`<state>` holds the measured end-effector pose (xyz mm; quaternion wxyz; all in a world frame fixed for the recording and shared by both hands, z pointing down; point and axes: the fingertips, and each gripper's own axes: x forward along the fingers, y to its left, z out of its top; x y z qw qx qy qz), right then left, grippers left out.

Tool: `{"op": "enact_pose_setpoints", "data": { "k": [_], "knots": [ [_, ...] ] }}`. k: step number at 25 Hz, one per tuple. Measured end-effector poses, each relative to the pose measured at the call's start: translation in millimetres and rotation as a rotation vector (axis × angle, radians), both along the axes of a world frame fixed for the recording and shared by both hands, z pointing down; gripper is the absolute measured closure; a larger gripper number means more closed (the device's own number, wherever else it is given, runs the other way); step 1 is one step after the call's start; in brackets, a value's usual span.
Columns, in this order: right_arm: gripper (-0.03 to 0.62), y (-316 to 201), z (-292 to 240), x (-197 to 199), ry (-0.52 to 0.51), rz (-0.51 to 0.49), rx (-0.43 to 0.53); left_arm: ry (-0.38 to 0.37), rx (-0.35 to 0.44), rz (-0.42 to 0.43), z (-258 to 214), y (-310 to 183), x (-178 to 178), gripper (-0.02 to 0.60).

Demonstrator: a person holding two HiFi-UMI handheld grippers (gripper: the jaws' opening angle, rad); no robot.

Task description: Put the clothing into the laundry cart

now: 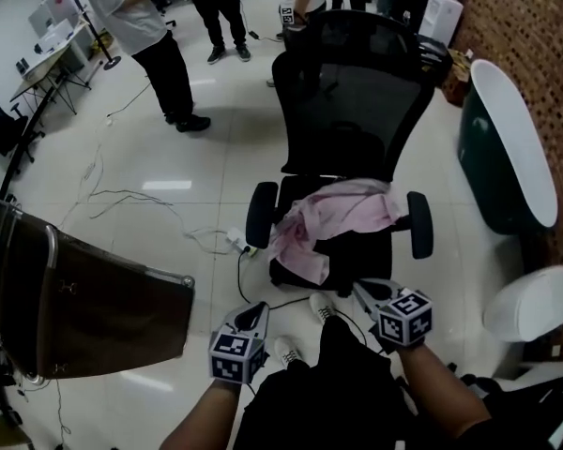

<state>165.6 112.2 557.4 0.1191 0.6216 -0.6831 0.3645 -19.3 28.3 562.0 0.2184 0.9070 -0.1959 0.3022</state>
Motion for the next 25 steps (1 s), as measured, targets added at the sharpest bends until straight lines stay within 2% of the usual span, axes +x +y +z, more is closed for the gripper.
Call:
{"op": "enact_pose_setpoints", "data": {
  "k": [9,15,16,18,22,24,25],
  "knots": [
    [0.529,-60,43,46,-0.056,-0.107,-0.078,-0.064,-0.065,-0.13,36,-34,38,0.581],
    [0.468,-103,78,68,-0.063,-0.204,-0.089,-0.094,-0.084,-0.183,62,-55,74,0.581],
    [0.436,-110,86,71,-0.058,-0.224,-0.095,-0.099,-0.086,-0.193,67,-58,79,0.581],
    [0.315,-123,107,77,-0.055,-0.26,-0.122,-0.106,-0.089,-0.212,75,-66,89,0.581],
    [0.293,-149,144,93,-0.048,-0.292,-0.171,-0.11,-0.105,-0.284,95,-86,104,0.581],
    [0.249,-163,160,96,-0.047,-0.316,-0.189,-0.111,-0.131,-0.33,108,-93,107,0.581],
    [0.249,-171,167,98,-0.045,-0.329,-0.194,-0.112,-0.146,-0.349,115,-96,108,0.581]
  ]
}}
